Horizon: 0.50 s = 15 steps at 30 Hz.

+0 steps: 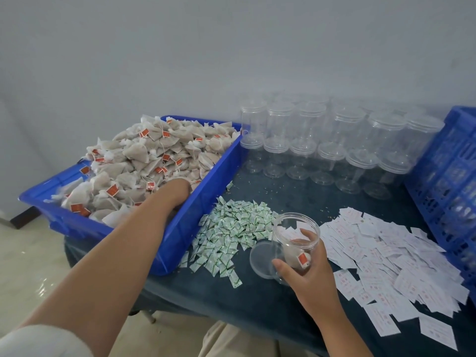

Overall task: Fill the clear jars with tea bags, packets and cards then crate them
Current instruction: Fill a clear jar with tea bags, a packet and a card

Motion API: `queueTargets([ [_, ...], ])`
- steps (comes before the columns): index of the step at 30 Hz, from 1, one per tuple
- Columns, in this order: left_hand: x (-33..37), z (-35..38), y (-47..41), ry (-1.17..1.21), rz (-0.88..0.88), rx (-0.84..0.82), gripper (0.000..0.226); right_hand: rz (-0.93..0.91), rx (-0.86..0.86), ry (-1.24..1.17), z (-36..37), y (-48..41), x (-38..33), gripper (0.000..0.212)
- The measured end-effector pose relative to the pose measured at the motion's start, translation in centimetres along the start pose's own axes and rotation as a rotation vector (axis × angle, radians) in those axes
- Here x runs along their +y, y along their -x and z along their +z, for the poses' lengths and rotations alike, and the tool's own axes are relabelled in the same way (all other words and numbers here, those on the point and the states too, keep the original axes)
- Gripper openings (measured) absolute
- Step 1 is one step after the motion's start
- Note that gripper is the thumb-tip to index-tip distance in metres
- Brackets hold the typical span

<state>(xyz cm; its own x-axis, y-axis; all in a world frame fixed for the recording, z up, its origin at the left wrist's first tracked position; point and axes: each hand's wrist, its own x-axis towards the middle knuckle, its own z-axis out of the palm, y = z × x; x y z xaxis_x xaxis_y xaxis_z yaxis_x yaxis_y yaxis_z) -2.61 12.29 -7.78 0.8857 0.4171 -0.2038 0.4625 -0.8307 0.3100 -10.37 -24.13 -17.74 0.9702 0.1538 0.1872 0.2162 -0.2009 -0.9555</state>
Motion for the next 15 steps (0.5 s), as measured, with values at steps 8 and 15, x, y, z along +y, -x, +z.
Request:
queueTargets([
  [8,0.1,-2.7,0.9,0.362,0.078,0.528,0.025,0.014,-0.008,-0.002,0.0,0.1,-0.3,0.087],
  [15,2.0,-5.2,2.1,0.738,0.036,0.4,0.025,0.019,-0.014,-0.018,-0.1,0.0,-0.4,0.086],
])
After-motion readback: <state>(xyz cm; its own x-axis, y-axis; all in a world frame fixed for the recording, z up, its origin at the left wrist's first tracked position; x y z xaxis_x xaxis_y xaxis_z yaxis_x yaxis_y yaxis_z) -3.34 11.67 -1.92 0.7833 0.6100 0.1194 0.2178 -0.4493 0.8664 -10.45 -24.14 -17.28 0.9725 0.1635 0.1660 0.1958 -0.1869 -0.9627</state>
